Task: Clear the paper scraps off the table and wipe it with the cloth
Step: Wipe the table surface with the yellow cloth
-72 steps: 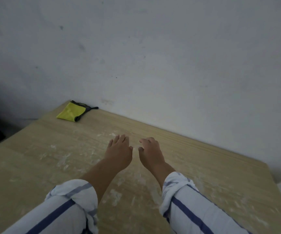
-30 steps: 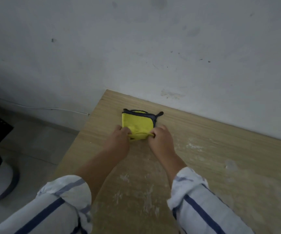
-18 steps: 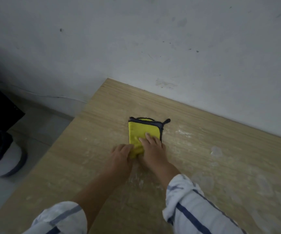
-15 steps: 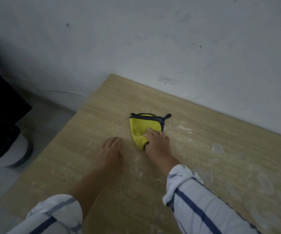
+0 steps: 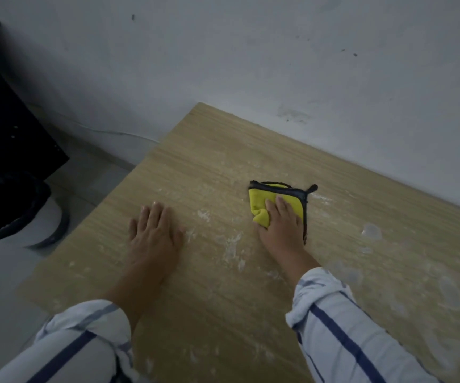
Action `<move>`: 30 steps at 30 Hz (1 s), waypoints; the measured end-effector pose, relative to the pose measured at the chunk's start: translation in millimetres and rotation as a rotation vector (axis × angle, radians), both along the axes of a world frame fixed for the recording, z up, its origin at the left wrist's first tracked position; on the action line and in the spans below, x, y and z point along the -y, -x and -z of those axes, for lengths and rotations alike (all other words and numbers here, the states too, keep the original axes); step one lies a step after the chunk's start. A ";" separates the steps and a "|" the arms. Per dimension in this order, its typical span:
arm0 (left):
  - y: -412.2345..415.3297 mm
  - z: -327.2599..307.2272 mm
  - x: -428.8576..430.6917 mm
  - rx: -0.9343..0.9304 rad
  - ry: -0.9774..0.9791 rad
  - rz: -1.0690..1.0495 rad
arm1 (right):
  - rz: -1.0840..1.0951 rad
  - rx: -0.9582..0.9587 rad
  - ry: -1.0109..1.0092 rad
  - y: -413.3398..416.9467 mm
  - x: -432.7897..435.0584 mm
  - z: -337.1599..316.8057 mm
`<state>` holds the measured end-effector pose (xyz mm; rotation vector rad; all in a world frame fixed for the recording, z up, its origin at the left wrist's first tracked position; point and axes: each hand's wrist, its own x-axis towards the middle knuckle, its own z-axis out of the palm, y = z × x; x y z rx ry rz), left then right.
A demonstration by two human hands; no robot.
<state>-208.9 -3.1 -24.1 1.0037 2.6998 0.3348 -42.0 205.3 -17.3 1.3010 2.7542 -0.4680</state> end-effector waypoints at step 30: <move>68.9 -2.4 112.4 0.040 -0.021 0.109 | 0.265 -0.419 -0.032 78.2 110.0 -22.9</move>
